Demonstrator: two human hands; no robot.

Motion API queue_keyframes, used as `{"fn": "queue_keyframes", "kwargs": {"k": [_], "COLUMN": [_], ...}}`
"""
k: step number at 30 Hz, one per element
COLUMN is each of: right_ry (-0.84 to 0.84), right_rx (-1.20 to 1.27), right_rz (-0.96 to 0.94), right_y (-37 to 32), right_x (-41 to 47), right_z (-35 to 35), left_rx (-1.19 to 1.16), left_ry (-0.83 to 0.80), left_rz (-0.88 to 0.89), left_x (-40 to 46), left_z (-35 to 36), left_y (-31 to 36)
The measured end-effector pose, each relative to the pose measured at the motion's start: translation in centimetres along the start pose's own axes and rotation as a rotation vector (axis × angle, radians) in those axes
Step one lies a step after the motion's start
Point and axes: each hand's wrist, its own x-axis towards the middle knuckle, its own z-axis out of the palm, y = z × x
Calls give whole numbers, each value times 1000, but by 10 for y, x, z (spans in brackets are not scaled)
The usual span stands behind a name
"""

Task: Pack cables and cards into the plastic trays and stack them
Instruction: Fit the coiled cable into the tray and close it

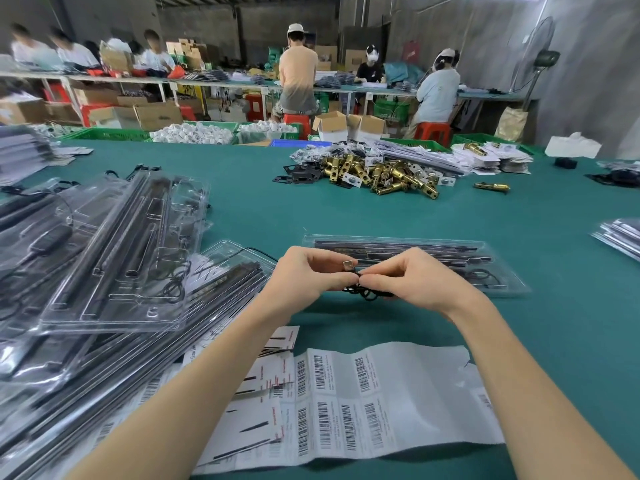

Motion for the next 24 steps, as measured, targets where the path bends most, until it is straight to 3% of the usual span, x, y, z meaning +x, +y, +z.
{"fn": "queue_keyframes", "kwargs": {"k": [5, 12, 15, 18, 20, 24], "right_ry": [179, 159, 328, 377, 395, 375], "right_rx": [-183, -740, -728, -728, -769, -739], "right_rz": [-93, -173, -229, -223, -240, -241], "right_y": [-14, -30, -29, -24, -21, -12], "right_x": [5, 6, 6, 6, 6, 7], "right_z": [10, 39, 51, 59, 61, 55], "left_rx": [-142, -319, -477, -497, -261, 652], "left_ry": [31, 196, 233, 250, 226, 30], "left_rz": [-20, -95, -177, -208, -148, 119], "left_x": [2, 6, 7, 5, 6, 3], "left_z": [-3, 0, -2, -1, -6, -43], "left_y": [1, 1, 3, 3, 3, 12]}}
